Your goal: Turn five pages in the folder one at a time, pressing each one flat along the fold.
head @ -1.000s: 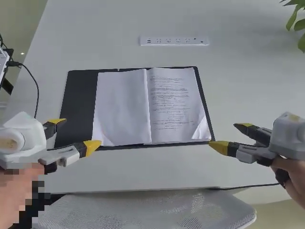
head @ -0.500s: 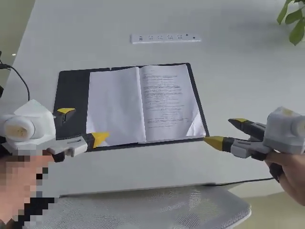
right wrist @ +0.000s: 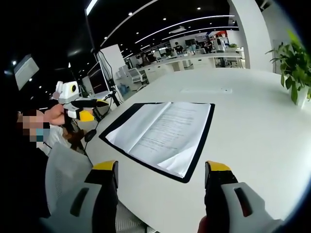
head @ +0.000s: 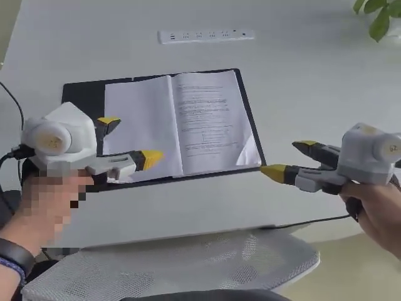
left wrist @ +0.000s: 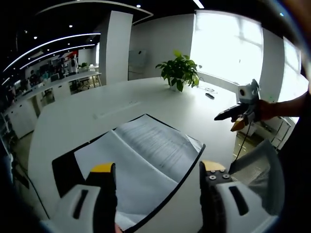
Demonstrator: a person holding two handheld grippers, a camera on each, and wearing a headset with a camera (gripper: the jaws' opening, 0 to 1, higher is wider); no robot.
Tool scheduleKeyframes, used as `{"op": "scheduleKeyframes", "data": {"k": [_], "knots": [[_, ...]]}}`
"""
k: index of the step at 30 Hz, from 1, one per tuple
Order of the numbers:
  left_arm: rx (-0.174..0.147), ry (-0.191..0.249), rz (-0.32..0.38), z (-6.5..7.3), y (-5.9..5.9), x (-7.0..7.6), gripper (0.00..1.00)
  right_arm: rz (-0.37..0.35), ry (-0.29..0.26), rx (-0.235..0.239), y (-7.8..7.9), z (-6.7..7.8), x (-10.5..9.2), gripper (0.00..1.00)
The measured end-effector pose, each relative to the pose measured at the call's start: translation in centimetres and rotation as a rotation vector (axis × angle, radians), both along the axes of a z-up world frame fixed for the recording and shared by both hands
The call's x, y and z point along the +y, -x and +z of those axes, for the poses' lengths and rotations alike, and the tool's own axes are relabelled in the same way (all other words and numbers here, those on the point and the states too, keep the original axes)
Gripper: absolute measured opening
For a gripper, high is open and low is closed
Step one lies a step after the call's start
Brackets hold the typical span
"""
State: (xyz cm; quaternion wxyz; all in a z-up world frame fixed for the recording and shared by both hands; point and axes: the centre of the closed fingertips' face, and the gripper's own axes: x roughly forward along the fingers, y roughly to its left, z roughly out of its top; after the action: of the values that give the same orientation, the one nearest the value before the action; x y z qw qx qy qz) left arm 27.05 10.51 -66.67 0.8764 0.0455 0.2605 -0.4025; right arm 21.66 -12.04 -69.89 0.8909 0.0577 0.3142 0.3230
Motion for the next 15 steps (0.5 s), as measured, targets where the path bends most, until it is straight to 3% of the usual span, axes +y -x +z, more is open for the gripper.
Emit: {"op": "scheduleKeyframes", "data": {"k": [15], "knots": [[0.007, 0.009, -0.117, -1.4, -1.2, -7.2, 0.68, -0.027, 0.005, 0.008, 0.8, -0.2, -1.9, 0.71]]}}
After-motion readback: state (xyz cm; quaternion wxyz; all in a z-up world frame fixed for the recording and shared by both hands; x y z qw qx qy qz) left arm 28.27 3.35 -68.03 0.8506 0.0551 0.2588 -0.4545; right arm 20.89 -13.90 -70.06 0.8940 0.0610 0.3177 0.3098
